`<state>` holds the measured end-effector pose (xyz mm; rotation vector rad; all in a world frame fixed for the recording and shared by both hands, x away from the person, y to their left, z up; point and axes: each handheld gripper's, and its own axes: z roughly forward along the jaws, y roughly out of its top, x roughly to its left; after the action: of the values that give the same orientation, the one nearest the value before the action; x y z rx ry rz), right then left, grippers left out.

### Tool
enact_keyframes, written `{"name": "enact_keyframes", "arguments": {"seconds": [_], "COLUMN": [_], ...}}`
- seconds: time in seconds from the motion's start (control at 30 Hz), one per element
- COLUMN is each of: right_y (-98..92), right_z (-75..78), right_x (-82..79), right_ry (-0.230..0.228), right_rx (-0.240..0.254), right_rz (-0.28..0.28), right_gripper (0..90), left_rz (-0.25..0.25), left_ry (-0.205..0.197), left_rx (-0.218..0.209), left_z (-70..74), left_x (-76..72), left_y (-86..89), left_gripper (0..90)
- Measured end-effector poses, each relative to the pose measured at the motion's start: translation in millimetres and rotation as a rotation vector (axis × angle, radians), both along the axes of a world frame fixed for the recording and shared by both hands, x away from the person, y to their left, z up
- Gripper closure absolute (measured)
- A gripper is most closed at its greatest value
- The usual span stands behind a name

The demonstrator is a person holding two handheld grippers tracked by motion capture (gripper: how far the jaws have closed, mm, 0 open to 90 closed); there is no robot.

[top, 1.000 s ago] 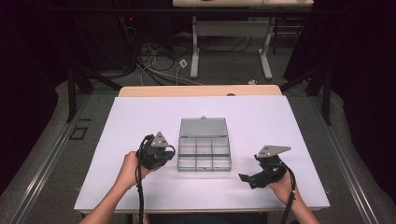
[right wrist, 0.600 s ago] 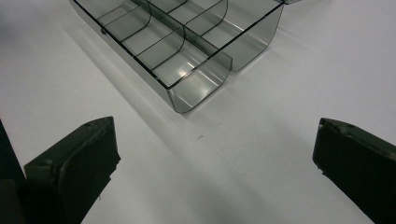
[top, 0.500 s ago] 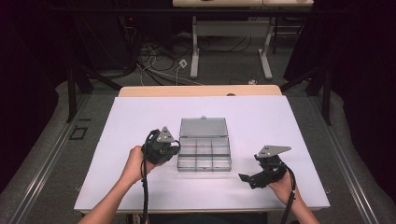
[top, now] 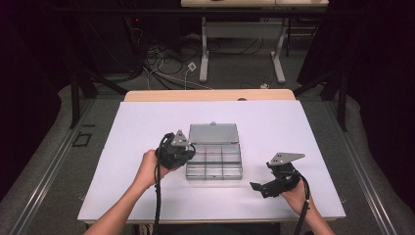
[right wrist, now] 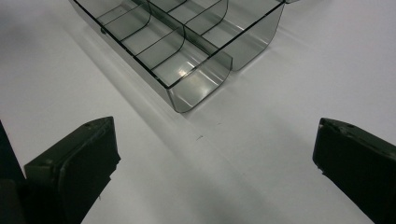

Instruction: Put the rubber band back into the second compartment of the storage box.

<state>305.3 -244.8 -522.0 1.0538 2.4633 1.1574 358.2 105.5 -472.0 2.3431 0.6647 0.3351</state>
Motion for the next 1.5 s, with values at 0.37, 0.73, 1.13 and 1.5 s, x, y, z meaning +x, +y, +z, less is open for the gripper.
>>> {"name": "enact_keyframes", "arguments": {"seconds": [0.37,0.73,1.13,1.5], "right_y": [0.1,0.0,0.0,0.4], "right_z": [-0.6,-0.6,-0.4,-0.4], "right_x": [0.3,0.2,-0.1,0.2], "right_ry": [-0.006,-0.003,-0.002,-0.008], "right_rx": [0.01,0.01,0.012,0.002], "right_rz": [0.0,-0.002,-0.003,0.001], "right_gripper": [0.0,0.0,0.0,0.0], "left_rz": [-0.014,-0.022,-0.032,-0.047], "left_ry": [0.014,0.018,0.021,0.031], "left_rx": [-0.005,-0.008,-0.008,0.001], "left_z": [-5.2,-8.1,-12.3,-17.0], "left_x": [7.6,14.8,21.6,23.9], "left_y": [-14.5,-29.3,-39.1,-48.6], "left_gripper": [87.1,87.1,87.1,87.0]}}
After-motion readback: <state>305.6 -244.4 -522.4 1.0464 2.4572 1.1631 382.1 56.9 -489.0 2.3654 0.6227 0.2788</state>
